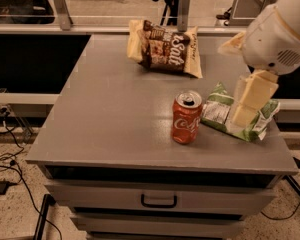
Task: Knock coke can over
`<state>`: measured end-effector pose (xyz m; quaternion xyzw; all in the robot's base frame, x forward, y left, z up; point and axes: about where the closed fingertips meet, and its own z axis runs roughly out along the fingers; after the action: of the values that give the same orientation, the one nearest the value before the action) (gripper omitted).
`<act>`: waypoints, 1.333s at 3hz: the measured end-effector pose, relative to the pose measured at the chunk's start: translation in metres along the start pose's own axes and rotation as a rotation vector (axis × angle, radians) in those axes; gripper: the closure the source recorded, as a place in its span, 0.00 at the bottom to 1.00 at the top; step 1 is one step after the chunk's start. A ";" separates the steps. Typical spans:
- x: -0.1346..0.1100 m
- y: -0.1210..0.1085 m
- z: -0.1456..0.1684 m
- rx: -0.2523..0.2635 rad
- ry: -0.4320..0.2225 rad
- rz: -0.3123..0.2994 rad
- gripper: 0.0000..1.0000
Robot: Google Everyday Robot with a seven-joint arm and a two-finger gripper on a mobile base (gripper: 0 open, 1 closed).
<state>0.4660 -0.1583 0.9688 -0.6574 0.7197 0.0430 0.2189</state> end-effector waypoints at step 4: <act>-0.049 0.012 0.078 -0.046 -0.321 -0.004 0.00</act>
Offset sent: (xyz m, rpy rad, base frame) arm 0.0070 0.1227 -0.0510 0.3188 0.0327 0.1947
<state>0.4761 -0.0840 0.9141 -0.6484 0.6731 0.1634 0.3160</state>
